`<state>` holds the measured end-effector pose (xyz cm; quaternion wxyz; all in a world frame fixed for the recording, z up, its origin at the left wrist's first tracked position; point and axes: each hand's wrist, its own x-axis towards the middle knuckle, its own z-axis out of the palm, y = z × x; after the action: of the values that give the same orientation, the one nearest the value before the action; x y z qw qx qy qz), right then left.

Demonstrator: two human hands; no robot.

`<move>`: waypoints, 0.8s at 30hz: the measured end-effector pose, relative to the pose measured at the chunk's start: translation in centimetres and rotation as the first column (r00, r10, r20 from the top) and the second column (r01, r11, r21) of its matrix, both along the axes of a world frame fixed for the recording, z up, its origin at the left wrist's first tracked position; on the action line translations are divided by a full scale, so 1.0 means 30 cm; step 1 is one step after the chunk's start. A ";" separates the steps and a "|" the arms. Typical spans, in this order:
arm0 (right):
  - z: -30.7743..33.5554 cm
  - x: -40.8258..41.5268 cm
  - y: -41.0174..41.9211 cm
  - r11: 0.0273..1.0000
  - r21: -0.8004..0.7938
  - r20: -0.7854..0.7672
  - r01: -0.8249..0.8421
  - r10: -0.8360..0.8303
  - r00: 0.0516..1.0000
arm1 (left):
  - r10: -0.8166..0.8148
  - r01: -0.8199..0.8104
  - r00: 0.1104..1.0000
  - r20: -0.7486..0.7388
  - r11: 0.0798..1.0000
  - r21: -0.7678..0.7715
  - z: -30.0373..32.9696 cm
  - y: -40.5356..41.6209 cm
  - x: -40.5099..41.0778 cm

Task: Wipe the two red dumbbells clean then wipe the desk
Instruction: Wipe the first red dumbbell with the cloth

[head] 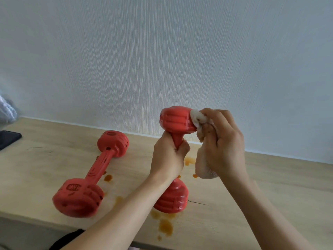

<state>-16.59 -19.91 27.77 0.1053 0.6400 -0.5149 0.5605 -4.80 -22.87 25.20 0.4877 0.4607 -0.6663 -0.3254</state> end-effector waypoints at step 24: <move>0.044 0.025 0.051 0.972 0.196 -0.169 0.133 -0.100 0.981 | 0.040 -0.040 0.998 0.038 0.999 0.009 -0.005 -0.018 0.014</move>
<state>-15.84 -18.37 29.10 0.1116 0.6586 -0.5969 0.4444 -4.38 -23.40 25.05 0.4790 0.4825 -0.6646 -0.3100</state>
